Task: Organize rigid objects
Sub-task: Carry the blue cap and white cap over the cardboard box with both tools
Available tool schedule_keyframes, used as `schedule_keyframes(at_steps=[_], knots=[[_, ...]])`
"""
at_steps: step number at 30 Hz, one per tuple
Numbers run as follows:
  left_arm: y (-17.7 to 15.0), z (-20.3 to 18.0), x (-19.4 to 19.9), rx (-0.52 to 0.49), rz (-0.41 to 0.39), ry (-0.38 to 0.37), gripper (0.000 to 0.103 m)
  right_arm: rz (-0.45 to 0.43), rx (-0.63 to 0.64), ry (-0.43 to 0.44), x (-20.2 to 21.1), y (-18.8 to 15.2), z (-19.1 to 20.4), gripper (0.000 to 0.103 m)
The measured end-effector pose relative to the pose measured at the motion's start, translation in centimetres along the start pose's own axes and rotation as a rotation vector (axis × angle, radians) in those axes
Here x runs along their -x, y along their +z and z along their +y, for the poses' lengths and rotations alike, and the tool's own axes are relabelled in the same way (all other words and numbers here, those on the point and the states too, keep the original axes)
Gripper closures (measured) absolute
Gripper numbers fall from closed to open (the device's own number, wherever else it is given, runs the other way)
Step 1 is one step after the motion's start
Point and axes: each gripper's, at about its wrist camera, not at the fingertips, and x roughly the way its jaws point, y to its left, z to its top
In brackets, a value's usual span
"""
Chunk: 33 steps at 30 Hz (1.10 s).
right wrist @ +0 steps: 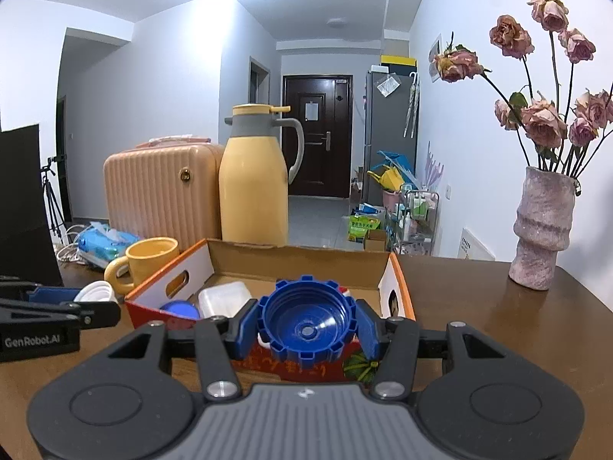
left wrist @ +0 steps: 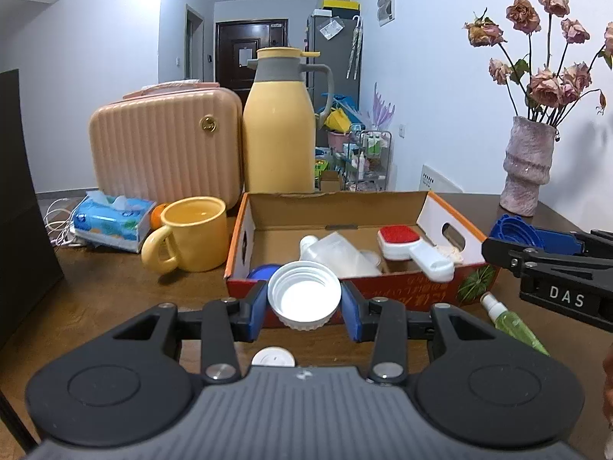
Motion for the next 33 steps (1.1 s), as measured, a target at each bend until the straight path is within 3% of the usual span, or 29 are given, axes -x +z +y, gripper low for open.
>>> schedule_keyframes(at_steps=[33], knots=[[4.2, -0.8, -7.6, 0.062, -0.023, 0.041, 0.063, -0.033, -0.042, -0.012, -7.2, 2.2, -1.0, 0.051]])
